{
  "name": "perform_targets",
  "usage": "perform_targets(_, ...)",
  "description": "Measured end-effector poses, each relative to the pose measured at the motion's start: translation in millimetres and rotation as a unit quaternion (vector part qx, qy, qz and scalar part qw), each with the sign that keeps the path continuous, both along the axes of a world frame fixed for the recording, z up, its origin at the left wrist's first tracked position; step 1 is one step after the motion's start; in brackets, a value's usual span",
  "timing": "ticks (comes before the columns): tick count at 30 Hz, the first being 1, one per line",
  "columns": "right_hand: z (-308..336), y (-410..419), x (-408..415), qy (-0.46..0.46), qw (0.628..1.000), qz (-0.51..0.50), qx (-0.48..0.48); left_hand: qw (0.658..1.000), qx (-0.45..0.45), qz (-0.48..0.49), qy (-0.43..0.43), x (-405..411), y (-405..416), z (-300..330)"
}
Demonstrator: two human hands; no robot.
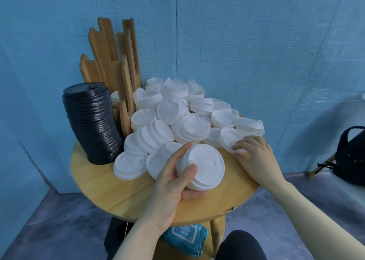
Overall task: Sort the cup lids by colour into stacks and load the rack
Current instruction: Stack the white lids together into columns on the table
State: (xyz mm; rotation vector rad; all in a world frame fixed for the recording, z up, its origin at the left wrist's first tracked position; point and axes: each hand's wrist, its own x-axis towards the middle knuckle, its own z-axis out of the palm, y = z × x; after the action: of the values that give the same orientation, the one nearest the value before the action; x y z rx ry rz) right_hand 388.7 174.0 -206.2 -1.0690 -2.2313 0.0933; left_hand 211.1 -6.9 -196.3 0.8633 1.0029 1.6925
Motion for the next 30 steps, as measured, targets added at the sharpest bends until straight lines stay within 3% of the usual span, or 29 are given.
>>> perform_targets(3,8.4,-9.3,3.1,0.061,0.998,-0.003,-0.007,1.000,0.000,0.001,-0.004,0.3,-0.4,-0.2)
perform_targets(6,24.8,-30.0,8.7,0.231,0.961,0.040,-0.145,1.000,0.001,-0.001,-0.005,0.3,-0.4,-0.4)
perform_targets(8,36.3,-40.6,11.2,0.358,0.895,0.087,-0.253,1.000,0.002,-0.001,-0.005,0.6,0.0,0.4)
perform_targets(11,47.3,-48.8,14.6,0.493,0.742,0.143,-0.432,1.000,0.003,0.001,-0.009,1.4,0.2,1.3)
perform_targets(14,50.3,-53.4,14.9,0.532,0.605,0.194,-0.560,1.000,0.004,0.007,-0.017,2.0,-0.2,2.6)
perform_targets(16,48.2,-52.4,12.8,0.538,0.561,0.208,-0.594,1.000,0.004,0.009,-0.023,2.2,-0.9,3.3)
perform_targets(18,47.9,-53.3,9.0,0.533,0.564,0.196,-0.600,1.000,0.002,0.008,-0.022,1.9,-1.2,3.1)
perform_targets(21,48.0,-54.4,3.0,0.520,0.599,0.176,-0.584,1.000,0.002,-0.001,-0.019,1.3,-0.9,1.7)
perform_targets(30,57.0,-52.2,6.0,0.468,0.674,0.246,-0.516,1.000,0.000,-0.002,-0.019,0.4,0.0,0.8)
